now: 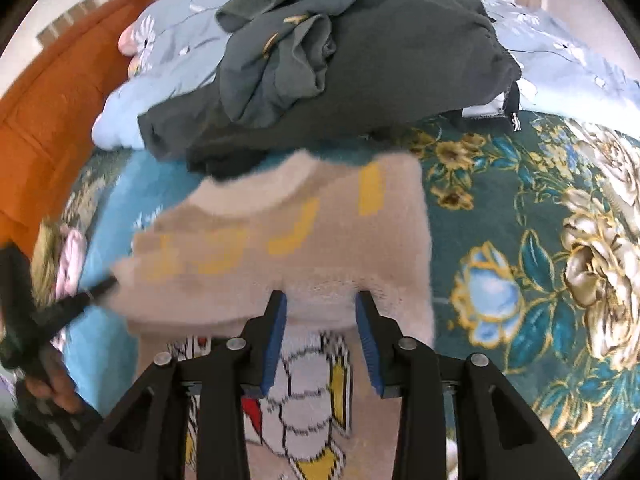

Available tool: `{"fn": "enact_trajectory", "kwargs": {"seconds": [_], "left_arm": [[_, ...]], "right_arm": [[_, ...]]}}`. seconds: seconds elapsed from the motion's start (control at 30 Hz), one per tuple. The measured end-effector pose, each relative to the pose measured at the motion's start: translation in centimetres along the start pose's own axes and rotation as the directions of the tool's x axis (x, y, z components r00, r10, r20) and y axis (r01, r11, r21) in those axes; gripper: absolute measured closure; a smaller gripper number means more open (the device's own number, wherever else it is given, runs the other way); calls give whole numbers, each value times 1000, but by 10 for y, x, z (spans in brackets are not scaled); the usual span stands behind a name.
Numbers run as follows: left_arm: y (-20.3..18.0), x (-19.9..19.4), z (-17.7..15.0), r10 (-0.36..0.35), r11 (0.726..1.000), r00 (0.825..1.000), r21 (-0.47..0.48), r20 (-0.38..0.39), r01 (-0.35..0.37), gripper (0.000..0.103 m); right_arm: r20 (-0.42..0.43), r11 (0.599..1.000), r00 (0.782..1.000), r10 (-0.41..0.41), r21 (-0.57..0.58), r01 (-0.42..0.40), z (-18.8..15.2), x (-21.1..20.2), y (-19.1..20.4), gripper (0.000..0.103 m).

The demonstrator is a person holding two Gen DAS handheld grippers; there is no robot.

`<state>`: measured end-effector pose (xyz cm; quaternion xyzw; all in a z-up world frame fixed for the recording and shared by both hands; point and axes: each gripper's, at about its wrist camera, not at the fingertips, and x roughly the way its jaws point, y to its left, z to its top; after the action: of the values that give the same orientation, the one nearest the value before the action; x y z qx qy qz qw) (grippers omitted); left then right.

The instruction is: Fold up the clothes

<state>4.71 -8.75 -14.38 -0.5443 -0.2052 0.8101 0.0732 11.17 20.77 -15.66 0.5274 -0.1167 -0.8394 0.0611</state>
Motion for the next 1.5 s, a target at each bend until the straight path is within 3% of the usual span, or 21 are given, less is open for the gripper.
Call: {"fn": "enact_trajectory", "kwargs": {"seconds": [0.03,0.07,0.2,0.23,0.3,0.4,0.5,0.6,0.67,0.7,0.73,0.8,0.93,1.07,1.1,1.17,1.23,1.33,1.4,1.47,1.5], "left_arm": [[5,3,-1,2,1000,1000,-16,-16,-2,60],[10,6,-2,2,999,999,-32,-32,-3,52],[24,0,2,-138,983,990,-121,-15,135,45],[28,-3,3,-191,970,982,-154,-3,188,38],[36,-12,2,-273,938,961,-214,34,274,35],[32,-24,2,-393,890,915,-214,88,403,26],[12,-9,10,-381,915,925,-138,18,379,24],[-3,11,14,-312,948,948,-89,-56,306,26],[-9,14,15,-285,957,957,-72,-61,280,28],[-12,13,16,-303,952,952,-66,-53,299,43],[-16,15,17,-314,948,947,-64,-63,310,71],[-18,14,17,-336,941,940,-58,-64,333,96],[4,-9,15,-394,914,919,-93,25,395,96],[32,-3,12,-199,973,980,-121,3,197,91],[32,1,11,-183,976,983,-124,-11,180,87],[30,8,11,-151,983,988,-113,-27,147,72],[27,16,11,-147,984,988,-107,-44,142,37],[29,35,9,-229,964,968,-165,-103,210,36],[27,36,10,-240,961,966,-161,-94,224,38],[24,30,7,-222,968,972,-140,-74,210,57],[23,27,6,-212,971,975,-130,-64,202,65]], "right_arm": [[7,1000,1000,8,17,-8,2,1,-4,55],[14,999,1000,14,33,-15,5,2,-8,53],[13,995,1000,17,96,-18,15,6,-28,52],[21,993,999,36,115,-38,17,1,-32,52],[37,990,997,62,126,-66,20,-9,-38,51],[60,992,997,48,117,-55,20,-20,-45,48],[48,982,999,15,187,-23,20,-12,-65,48],[27,947,998,61,315,-67,21,8,-85,48],[22,935,998,65,347,-69,22,13,-88,48],[20,930,997,69,360,-71,23,15,-89,48],[19,926,997,72,370,-74,24,17,-90,48],[18,926,997,79,369,-80,26,20,-87,48],[9,935,996,86,346,-84,32,24,-80,48],[-19,949,995,94,304,-84,37,36,-73,47],[-36,952,995,93,296,-78,38,42,-71,43],[-67,958,994,88,280,-66,40,54,-67,43],[-75,964,995,68,263,-46,43,60,-64,43],[-83,959,993,84,277,-58,45,68,-65,43],[-78,946,992,101,317,-72,42,71,-68,43],[-68,932,991,118,352,-87,39,72,-69,46],[-64,927,990,124,364,-92,37,72,-69,54]]}}
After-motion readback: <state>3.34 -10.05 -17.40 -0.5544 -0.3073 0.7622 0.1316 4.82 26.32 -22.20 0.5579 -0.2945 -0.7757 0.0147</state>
